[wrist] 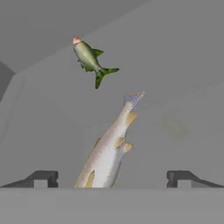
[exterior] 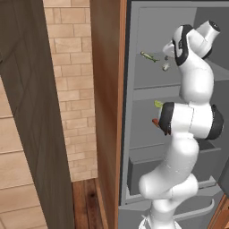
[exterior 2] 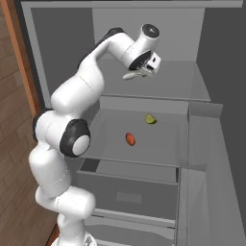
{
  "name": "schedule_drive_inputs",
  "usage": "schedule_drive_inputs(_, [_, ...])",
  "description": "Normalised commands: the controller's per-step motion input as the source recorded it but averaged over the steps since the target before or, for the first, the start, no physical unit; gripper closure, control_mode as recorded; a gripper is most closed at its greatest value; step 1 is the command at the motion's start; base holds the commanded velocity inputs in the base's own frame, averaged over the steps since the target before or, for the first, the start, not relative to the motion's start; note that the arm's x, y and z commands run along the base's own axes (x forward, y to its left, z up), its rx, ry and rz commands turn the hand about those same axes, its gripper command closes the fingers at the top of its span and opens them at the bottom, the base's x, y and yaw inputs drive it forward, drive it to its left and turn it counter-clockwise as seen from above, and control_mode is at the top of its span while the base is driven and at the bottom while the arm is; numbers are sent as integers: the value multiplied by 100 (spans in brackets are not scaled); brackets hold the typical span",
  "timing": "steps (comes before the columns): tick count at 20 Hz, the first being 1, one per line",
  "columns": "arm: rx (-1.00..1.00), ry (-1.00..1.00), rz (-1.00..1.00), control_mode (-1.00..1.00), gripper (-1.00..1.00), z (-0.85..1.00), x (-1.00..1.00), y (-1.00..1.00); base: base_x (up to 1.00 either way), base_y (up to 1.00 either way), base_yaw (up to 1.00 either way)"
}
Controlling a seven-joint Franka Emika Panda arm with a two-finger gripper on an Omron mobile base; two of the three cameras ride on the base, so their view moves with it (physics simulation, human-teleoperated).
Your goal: Transport the fish and sweet potato to the fridge. Place the fish on the rack containing meat and place the sweet potato on the rack containing the vegetable, ensuring meats and vegetables are on different racks.
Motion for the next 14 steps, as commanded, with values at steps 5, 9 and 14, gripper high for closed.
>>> schedule_drive_inputs(5, [0,-11,0,-100,-100,54,-100,0,0,0,0])
schedule_drive_inputs(9, [0,-30,0,-100,-100,28,-100,2,0,0,0])
schedule_drive_inputs(14, [3,-34,0,-100,-100,-6,-100,27,0,0,0])
